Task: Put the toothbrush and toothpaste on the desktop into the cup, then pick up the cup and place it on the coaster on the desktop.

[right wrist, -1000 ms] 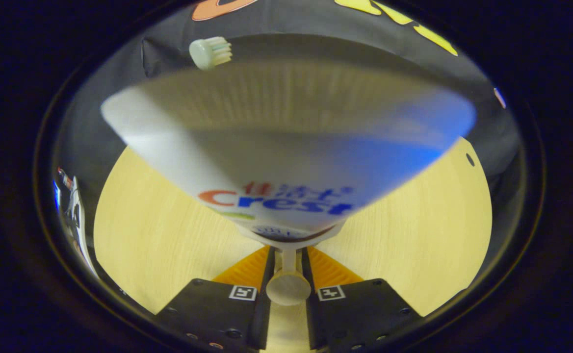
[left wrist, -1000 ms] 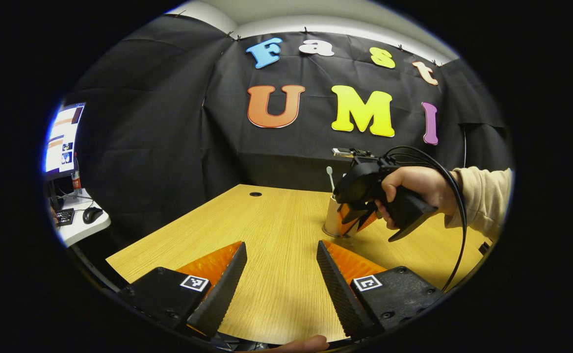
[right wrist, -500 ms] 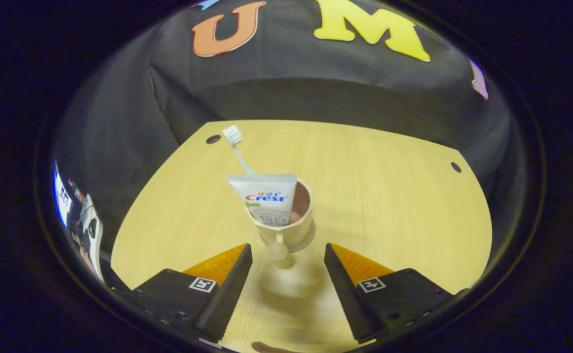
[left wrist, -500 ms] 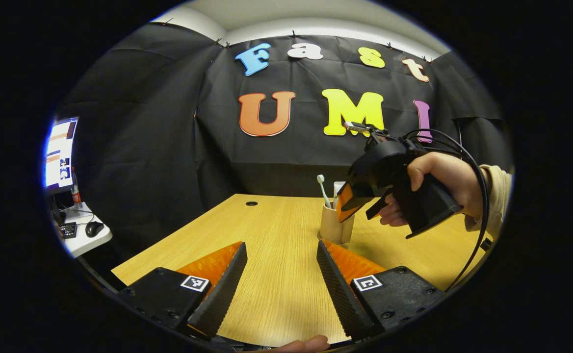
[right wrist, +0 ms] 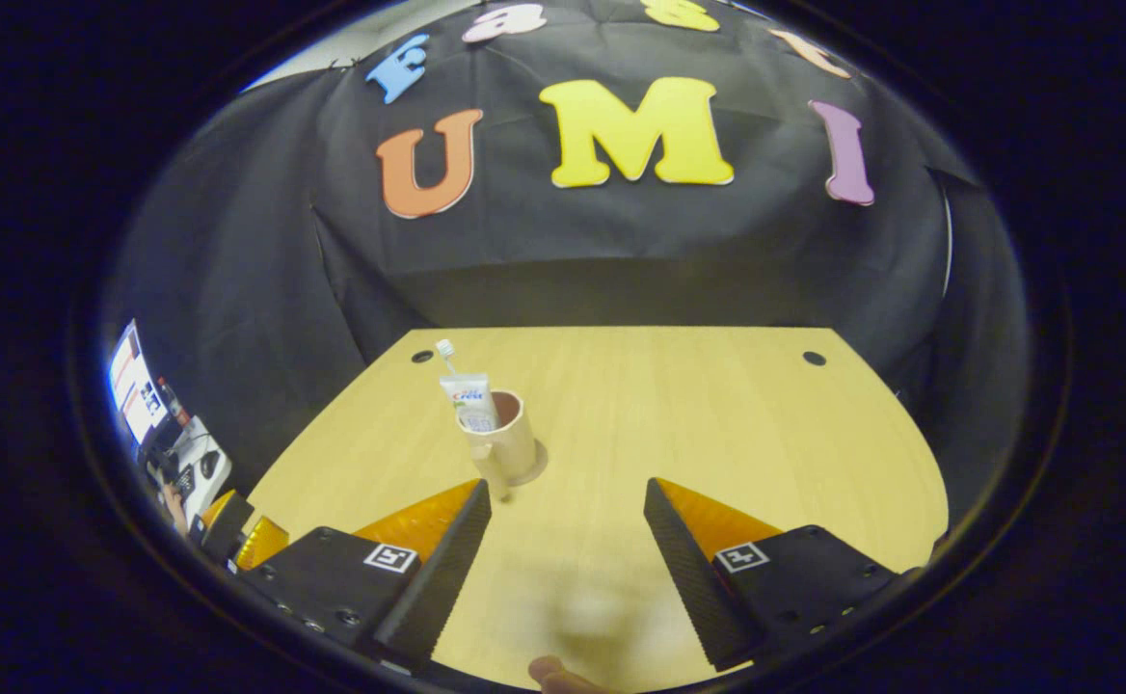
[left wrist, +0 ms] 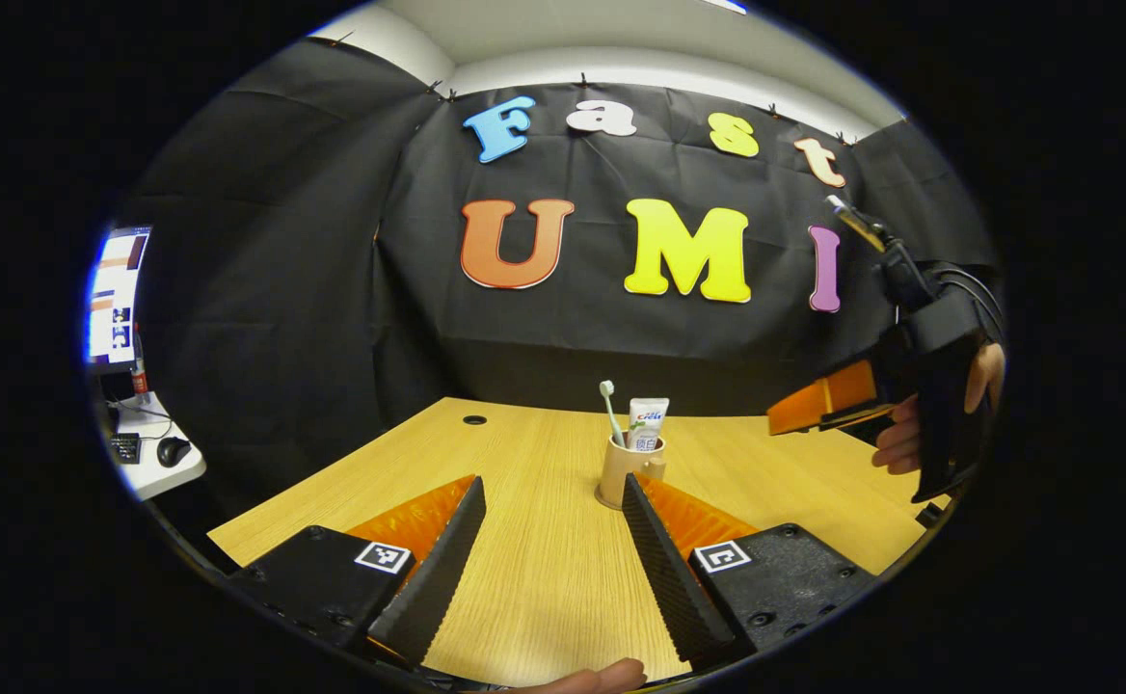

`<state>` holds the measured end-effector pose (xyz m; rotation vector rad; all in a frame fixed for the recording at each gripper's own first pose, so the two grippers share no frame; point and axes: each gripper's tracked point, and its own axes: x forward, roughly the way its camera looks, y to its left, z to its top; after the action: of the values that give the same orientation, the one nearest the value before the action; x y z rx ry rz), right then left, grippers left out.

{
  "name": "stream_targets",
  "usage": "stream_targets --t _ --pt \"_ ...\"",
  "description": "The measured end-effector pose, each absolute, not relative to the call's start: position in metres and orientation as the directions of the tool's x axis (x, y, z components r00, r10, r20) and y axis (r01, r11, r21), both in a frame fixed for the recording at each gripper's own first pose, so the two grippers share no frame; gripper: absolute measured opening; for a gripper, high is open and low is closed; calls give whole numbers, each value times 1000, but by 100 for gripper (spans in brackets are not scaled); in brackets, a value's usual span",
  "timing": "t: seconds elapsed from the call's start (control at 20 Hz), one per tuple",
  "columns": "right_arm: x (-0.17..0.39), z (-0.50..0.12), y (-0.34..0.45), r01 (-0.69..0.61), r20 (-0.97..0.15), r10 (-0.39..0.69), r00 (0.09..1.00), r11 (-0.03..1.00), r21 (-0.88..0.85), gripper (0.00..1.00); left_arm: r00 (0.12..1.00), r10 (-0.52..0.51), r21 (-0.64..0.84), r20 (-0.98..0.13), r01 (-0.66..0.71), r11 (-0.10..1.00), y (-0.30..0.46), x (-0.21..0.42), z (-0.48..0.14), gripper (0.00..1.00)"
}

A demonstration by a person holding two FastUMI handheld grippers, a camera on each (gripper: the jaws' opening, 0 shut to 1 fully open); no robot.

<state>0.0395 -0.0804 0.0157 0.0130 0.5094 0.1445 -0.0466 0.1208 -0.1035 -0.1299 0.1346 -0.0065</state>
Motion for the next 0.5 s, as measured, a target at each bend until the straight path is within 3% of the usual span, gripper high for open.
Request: stream_targets --t 0.5 --pt "-64 48 -168 -35 -202 30 979 999 -22 95 993 -87 -81 -83 80 993 65 -82 -62 90"
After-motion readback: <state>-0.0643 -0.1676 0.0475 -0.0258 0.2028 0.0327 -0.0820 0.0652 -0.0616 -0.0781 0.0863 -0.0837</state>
